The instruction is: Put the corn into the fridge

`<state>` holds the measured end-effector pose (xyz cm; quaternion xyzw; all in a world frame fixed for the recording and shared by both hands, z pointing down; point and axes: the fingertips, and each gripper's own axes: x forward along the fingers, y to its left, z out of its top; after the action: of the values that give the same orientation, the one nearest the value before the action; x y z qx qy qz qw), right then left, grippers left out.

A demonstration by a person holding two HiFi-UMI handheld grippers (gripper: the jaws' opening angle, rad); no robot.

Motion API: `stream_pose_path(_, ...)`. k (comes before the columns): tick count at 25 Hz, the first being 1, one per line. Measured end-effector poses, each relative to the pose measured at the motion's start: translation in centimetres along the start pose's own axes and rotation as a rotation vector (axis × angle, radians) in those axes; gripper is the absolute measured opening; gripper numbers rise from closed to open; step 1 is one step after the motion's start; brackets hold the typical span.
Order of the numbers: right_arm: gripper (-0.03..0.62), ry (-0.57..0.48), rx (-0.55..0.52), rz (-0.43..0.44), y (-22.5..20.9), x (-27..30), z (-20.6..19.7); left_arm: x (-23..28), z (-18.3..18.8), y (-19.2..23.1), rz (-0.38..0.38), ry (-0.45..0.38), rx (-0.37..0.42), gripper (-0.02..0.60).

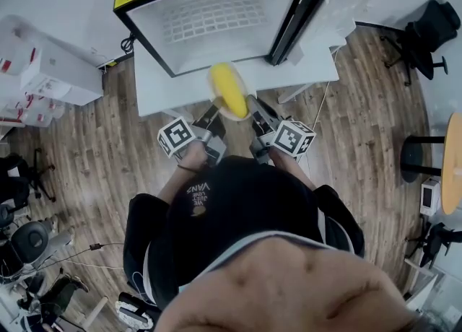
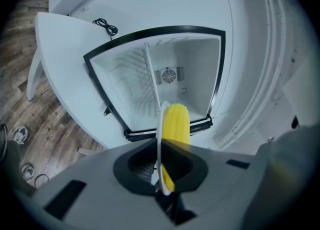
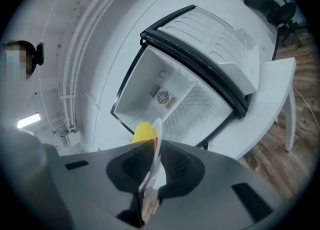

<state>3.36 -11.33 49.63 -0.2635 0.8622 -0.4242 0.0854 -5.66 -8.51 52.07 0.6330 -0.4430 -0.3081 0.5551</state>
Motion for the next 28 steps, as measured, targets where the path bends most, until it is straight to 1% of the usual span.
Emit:
stream_pose_path(7, 0.043, -0.035, -0.005, -0.017, 0.0, 3.4, 1.1, 1.6, 3.6, 0.0, -0.017, 0.038, 0.014, 0.028)
stream_pose_path(11, 0.043, -0.061, -0.014, -0.029, 0.1, 4.6, 1.7, 2.3, 5.0, -0.3, -0.040, 0.065, 0.015, 0.028)
stream_pose_path(14, 0.043, -0.083, -0.018, -0.035, 0.4, 5.4, 2.1, 2.7, 6.0, -0.2, -0.037, 0.081, 0.023, 0.028)
stream_pose_path(22, 0.044, -0.136, -0.022, -0.065, 0.9, 7.1, 2.6, 3.3, 8.1, -0.6, -0.054, 0.129, 0.028, 0.028)
stream_pose_path(28, 0.043, -0.169, -0.018, -0.090, 0.8, 7.9, 2.4, 3.6, 9.1, -0.1, -0.062, 0.172, 0.030, 0.028)
